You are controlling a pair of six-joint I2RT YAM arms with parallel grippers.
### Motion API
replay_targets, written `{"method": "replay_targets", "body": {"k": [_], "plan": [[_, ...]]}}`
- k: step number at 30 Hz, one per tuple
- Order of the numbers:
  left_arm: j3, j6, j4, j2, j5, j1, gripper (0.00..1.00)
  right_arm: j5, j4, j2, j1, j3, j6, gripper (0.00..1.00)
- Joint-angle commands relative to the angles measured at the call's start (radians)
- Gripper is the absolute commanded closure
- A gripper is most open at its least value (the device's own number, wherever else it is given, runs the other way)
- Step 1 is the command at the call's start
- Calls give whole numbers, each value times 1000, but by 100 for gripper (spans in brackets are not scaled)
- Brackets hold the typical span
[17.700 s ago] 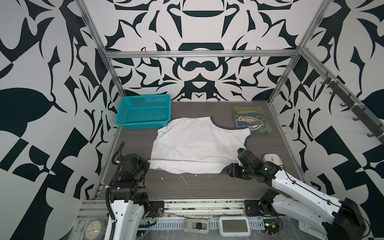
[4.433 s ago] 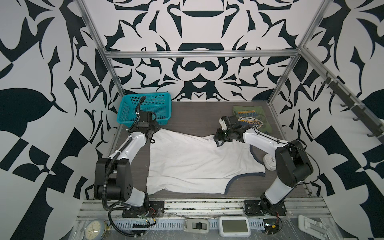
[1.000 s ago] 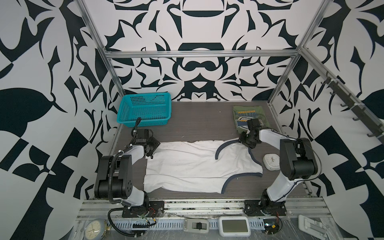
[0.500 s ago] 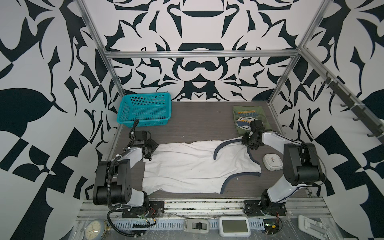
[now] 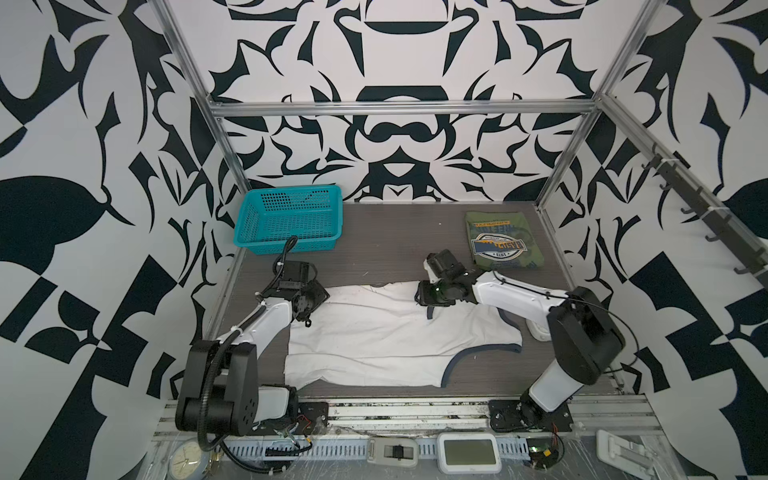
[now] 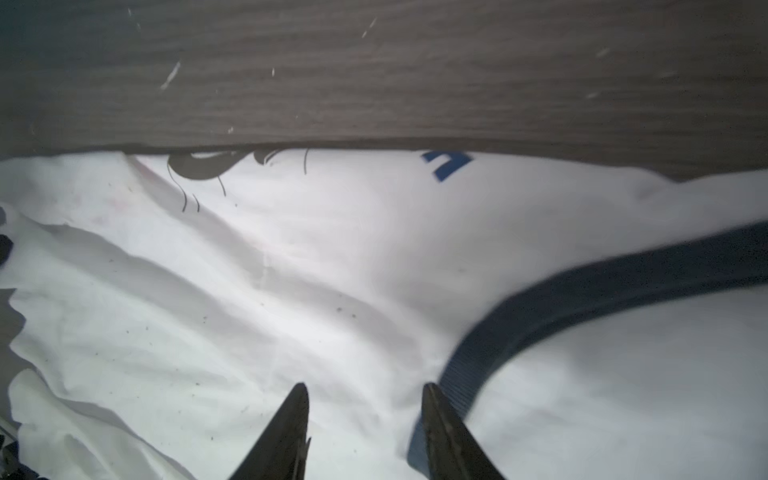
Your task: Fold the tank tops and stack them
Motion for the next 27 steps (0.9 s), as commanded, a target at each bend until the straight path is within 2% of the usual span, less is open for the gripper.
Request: {"method": "replay_targets", "body": {"k": [1, 5, 8, 13, 19, 23, 27], "plan": [[-7, 6, 16, 52, 9, 10, 35, -8, 4, 62, -2, 77, 3, 54], [-7, 2, 68, 120, 14, 50, 35, 50, -46, 160, -18, 143, -22, 54], [-12, -9, 118, 165, 48, 95, 36, 74, -59, 213, -71, 165, -24, 55], [28, -14, 157, 240, 74, 120, 36, 40, -31, 295, -190, 199, -27, 56], [116, -8, 176, 324, 129, 120, 34, 1, -30, 404, -265, 354, -81, 56], [173, 26, 75, 261, 99, 119, 32, 20, -99, 394, -280, 453, -123, 55], [152, 43, -74, 70, -3, 119, 30, 45, -155, 238, -252, 394, -144, 49]]}}
